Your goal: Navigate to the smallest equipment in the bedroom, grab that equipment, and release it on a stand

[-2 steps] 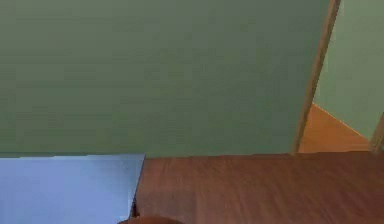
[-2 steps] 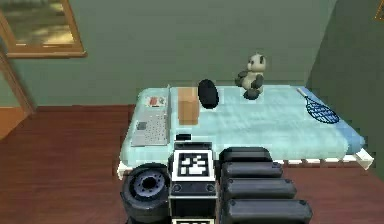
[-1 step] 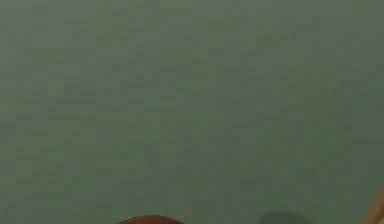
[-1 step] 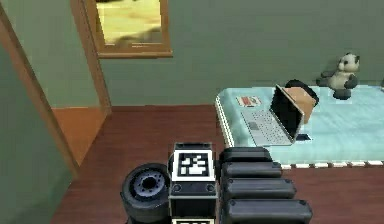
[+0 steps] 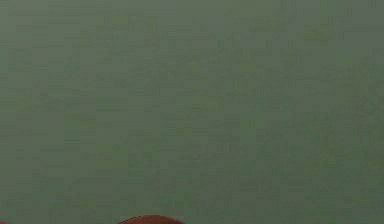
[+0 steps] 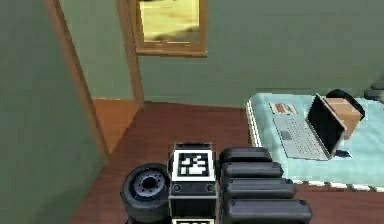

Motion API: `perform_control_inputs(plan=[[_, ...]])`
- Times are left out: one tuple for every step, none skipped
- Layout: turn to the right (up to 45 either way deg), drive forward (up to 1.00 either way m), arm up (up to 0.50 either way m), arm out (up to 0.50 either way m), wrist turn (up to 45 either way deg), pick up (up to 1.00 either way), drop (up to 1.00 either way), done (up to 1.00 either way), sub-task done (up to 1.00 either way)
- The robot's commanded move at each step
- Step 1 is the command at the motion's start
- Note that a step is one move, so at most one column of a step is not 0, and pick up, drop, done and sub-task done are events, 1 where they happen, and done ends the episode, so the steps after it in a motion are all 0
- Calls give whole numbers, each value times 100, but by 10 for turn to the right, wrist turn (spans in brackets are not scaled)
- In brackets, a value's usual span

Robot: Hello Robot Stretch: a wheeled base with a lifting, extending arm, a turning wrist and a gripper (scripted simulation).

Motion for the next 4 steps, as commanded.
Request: perform_control_inputs(plan=[[0,20,0,0,0,0,0,0,0],[-330,0,0,0,0,0,0,0,0],[0,20,0,0,0,0,0,0,0],[-450,0,0,0,0,0,0,0,0]])
